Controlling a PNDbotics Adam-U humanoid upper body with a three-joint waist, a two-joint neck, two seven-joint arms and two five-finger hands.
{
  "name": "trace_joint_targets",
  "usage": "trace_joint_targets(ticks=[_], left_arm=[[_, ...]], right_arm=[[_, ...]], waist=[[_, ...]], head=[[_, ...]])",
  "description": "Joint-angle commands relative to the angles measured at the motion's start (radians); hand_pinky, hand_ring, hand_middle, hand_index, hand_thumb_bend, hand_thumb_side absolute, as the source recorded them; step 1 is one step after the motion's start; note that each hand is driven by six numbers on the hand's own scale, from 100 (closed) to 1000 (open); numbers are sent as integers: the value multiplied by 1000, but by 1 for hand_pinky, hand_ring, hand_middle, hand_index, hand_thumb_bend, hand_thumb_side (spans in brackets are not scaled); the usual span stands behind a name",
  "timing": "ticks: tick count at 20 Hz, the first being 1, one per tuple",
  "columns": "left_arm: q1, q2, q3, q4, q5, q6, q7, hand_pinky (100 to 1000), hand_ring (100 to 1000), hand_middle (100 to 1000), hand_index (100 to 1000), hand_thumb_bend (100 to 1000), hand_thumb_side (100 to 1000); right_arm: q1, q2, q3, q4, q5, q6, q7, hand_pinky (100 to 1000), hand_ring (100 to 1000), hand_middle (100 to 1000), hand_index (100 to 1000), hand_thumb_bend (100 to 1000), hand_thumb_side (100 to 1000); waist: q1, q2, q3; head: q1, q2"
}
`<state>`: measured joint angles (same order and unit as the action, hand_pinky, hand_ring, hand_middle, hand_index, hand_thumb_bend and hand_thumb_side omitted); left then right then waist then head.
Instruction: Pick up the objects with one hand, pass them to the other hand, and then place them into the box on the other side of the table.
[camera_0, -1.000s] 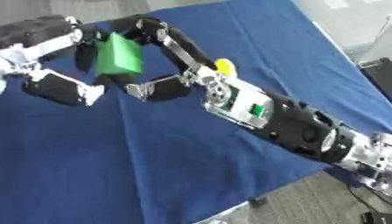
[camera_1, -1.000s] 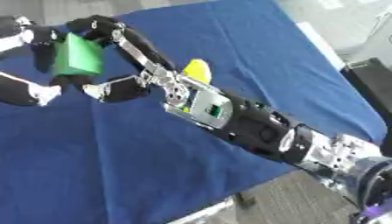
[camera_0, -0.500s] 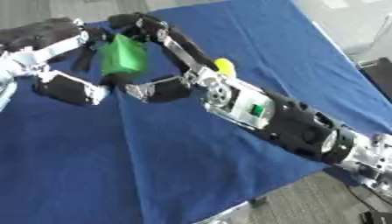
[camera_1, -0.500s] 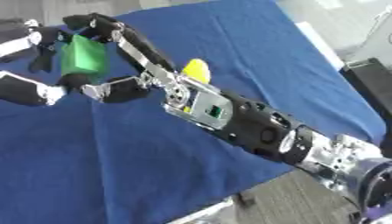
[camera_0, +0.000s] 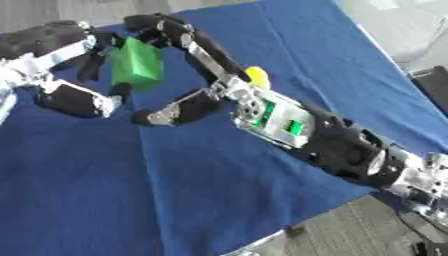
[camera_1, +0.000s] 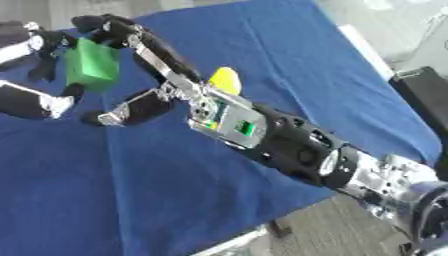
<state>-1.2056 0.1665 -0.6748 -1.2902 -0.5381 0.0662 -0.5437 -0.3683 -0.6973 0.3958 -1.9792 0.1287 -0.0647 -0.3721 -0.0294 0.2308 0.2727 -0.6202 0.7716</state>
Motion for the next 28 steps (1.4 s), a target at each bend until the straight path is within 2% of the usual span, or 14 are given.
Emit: trace_joint_targets(ticks=[1,6,10,19,28], left_arm=[[-15,20,19,-6,-4,-1,9,1000,485,183,295,100,248],[-12,29,19,-4,-1,-3,8,1000,485,182,295,100,248],[-8,53,28,-21,15,4,4,1000,482,180,294,100,247],[-4,134,86,-88,92,67,-14,1000,476,176,291,100,244],[32,200,125,-81,99,94,-11,1000,473,174,291,100,244]], right_arm=[[-5,-12,-14,-21,9,-2,-8,738,788,811,895,702,110],[-3,-12,-16,-21,12,3,-16,741,791,814,899,704,112],[2,-15,-14,-21,25,10,-19,747,801,815,900,702,110],[38,-15,-17,-21,58,-5,-28,754,818,826,902,696,104],[77,3,-27,-21,88,-34,-54,755,813,803,898,670,100]], waist=[[8,-29,-2],[7,-28,-2],[9,-30,-2],[2,-57,0],[-25,-73,3]], head=[[-3,-2],[0,-2],[21,-2],[160,-2],[292,-5]])
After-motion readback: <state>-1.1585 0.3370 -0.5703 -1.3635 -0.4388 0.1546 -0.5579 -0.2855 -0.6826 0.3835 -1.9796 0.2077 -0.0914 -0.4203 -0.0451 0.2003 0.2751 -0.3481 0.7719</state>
